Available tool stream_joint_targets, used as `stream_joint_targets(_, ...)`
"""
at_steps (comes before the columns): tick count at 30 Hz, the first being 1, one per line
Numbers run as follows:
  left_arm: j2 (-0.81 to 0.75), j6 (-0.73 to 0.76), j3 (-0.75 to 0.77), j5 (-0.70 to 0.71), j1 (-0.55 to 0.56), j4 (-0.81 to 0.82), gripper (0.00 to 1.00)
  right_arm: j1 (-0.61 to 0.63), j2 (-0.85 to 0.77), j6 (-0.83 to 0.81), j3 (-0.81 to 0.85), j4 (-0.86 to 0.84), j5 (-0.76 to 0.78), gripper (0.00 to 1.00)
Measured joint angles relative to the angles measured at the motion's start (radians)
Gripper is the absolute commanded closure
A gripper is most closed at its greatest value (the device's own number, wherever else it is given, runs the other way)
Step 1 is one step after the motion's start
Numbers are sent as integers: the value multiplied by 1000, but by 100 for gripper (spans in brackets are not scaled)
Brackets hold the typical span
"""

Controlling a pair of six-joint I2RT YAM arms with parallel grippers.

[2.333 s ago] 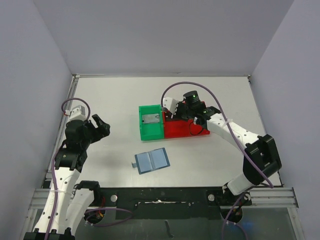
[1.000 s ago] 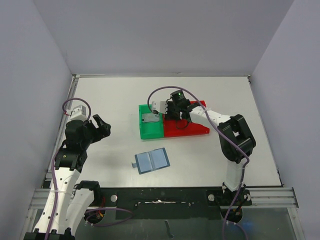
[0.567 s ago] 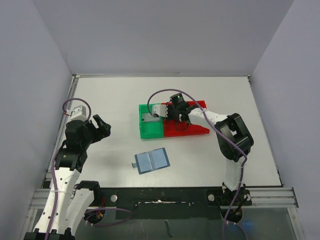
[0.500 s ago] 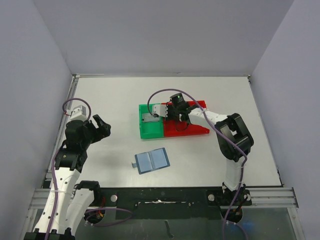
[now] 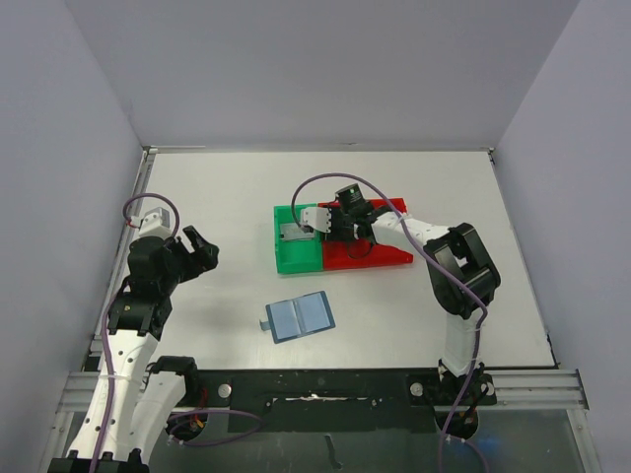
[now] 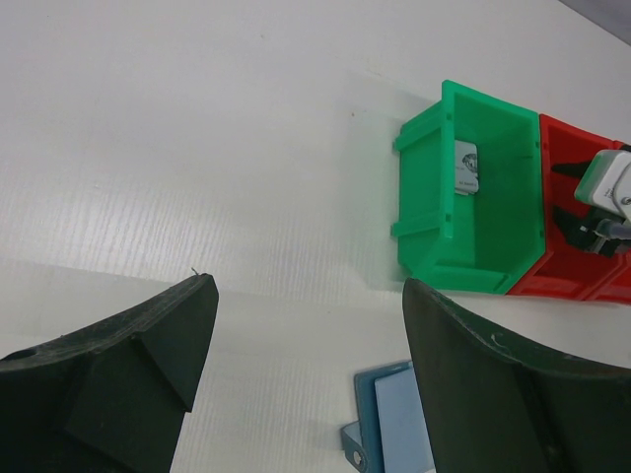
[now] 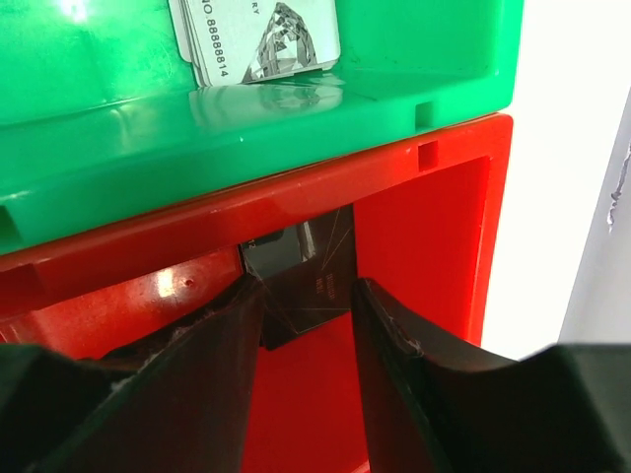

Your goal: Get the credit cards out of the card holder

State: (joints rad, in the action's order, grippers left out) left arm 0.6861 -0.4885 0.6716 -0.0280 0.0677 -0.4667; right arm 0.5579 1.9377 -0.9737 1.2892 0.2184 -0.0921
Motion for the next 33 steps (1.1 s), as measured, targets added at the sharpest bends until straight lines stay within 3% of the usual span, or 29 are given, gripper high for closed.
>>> stream_joint_targets(7, 0, 0, 0, -5, -4, 0, 25, -3, 0, 34, 14, 6, -10, 57)
stream_joint_targets(12, 0, 1, -1, -14, -4, 0, 25, -8, -43, 155, 16, -1, -15, 46)
stream_joint_targets(14, 1, 2, -2, -29, -4, 2, 25, -10, -113, 272, -3, -25, -18, 35)
stream_joint_targets(17, 6, 3, -5, -69, -4, 11, 25, -15, -264, 503, -51, -58, -29, 29)
stream_joint_targets(21, 40, 4, -5, -156, -4, 29, 25, -46, -455, 891, -124, -86, -87, 28)
stream_joint_targets(26, 110, -56, -18, -340, -4, 74, 27, -135, -582, 1288, -300, -98, -170, 27)
stream_joint_targets(30, 134, -145, -60, -444, 40, 111, 27, -108, -655, 1482, -484, -92, -165, 27)
stream_joint_targets(33, 152, -194, -61, -434, 135, 109, 32, -35, -705, 1585, -566, -81, -141, 29)
